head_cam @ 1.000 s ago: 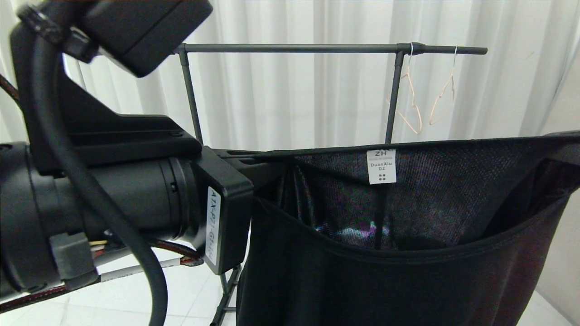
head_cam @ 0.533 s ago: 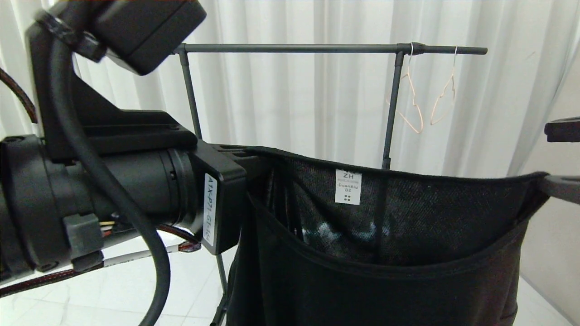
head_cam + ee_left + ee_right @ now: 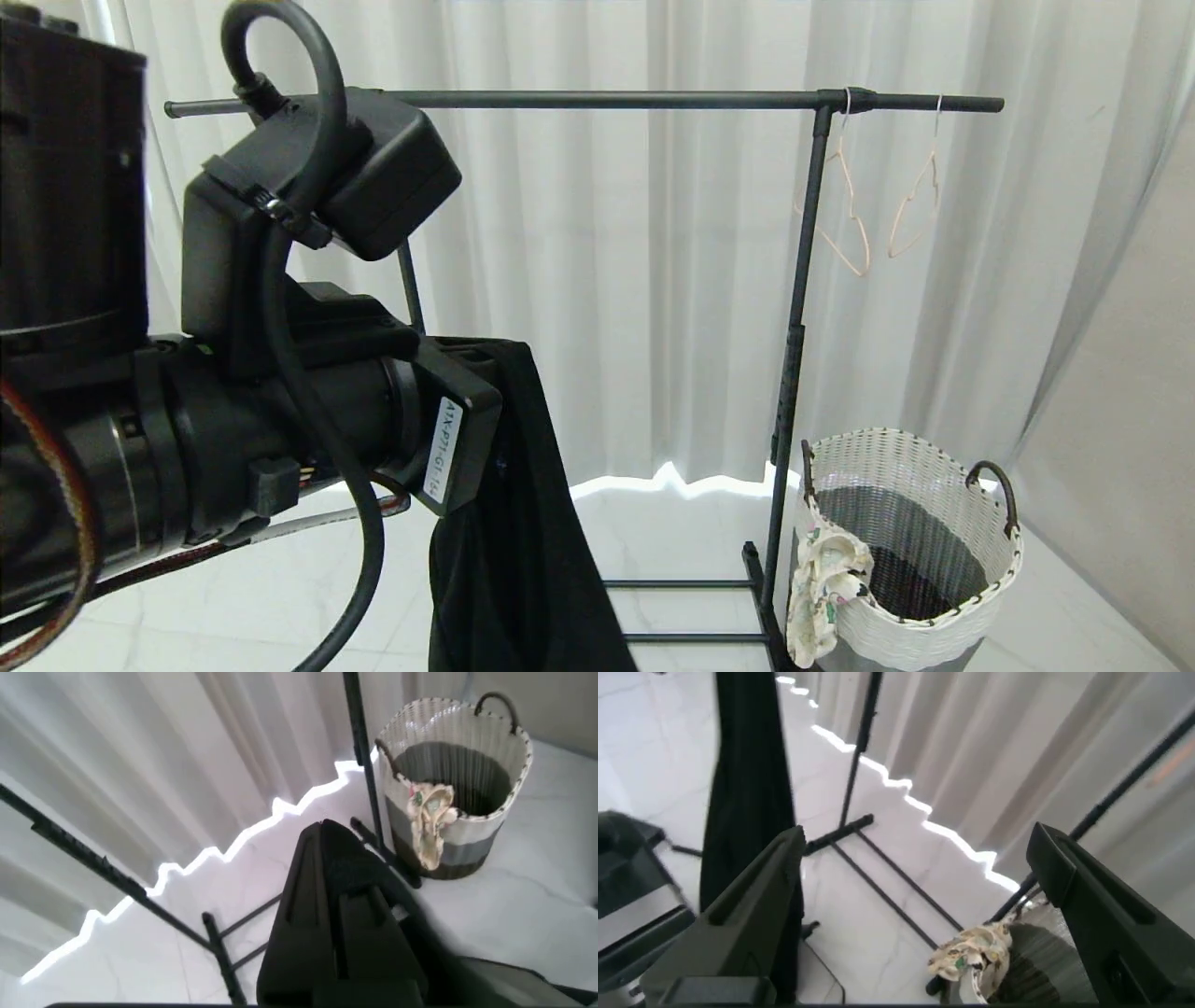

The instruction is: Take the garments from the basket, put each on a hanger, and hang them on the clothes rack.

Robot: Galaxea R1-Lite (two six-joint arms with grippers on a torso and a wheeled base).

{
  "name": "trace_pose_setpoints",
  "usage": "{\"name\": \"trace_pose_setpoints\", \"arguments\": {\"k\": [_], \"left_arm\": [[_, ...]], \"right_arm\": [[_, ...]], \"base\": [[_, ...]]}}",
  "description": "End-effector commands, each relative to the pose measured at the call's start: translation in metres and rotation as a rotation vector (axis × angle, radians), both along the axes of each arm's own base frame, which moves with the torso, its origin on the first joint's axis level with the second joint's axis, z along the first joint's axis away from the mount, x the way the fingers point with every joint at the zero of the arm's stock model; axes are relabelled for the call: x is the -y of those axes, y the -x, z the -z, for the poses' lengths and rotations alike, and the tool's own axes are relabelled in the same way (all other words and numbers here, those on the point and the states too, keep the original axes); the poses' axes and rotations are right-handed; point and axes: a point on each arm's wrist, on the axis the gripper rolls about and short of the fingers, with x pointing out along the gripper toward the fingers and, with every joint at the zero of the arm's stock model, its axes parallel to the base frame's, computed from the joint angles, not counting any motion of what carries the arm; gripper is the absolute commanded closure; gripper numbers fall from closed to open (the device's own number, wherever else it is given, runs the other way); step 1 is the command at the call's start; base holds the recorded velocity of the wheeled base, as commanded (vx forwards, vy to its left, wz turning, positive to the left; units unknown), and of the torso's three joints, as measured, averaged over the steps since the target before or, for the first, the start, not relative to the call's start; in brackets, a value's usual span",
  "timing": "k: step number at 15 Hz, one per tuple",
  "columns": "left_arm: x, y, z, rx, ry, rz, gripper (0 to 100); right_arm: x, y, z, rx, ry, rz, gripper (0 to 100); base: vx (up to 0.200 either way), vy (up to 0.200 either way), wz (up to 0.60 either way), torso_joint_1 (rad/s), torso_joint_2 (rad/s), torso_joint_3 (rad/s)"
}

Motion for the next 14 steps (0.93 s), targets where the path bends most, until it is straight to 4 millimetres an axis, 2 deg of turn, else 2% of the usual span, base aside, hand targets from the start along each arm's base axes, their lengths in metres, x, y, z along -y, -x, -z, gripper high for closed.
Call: {"name": "trace_pose_setpoints", "arguments": {"k": [1, 2, 6, 7, 9, 12, 14], "left_arm": [[0.000, 0.000, 0.006, -0.013, -0.016, -0.004, 100], [-0.002, 0.001, 0.009, -0.020, -0.023, -0.006, 100], [-0.011, -0.003, 0.014, -0.026, -0.039, -0.058, 100], [-0.020, -0.004, 0.017, -0.017, -0.060, -0.128, 100], [-0.033, -0.006, 0.021, 0.003, -0.102, -0.235, 100], [-0.049, -0.008, 0.028, -0.005, -0.122, -0.310, 100], [-0.051, -0.007, 0.032, -0.009, -0.140, -0.318, 100]], "right_arm": [[0.012, 0.001, 0.007, 0.001, -0.006, 0.094, 0], [0.018, -0.004, 0.017, -0.022, 0.018, 0.213, 0], [0.025, -0.020, 0.035, -0.079, 0.085, 0.416, 0], [0.033, -0.030, 0.046, -0.079, 0.192, 0.552, 0], [0.046, -0.039, 0.055, -0.046, 0.352, 0.691, 0], [0.049, -0.052, 0.059, -0.060, 0.393, 0.734, 0], [0.050, -0.060, 0.061, -0.070, 0.393, 0.755, 0]], "base": [[0.000, 0.000, 0.00, 0.000, 0.00, 0.000], [0.000, 0.000, 0.00, 0.000, 0.00, 0.000], [0.000, 0.000, 0.00, 0.000, 0.00, 0.000], [0.000, 0.000, 0.00, 0.000, 0.00, 0.000], [0.000, 0.000, 0.00, 0.000, 0.00, 0.000], [0.000, 0.000, 0.00, 0.000, 0.00, 0.000], [0.000, 0.000, 0.00, 0.000, 0.00, 0.000]]}}
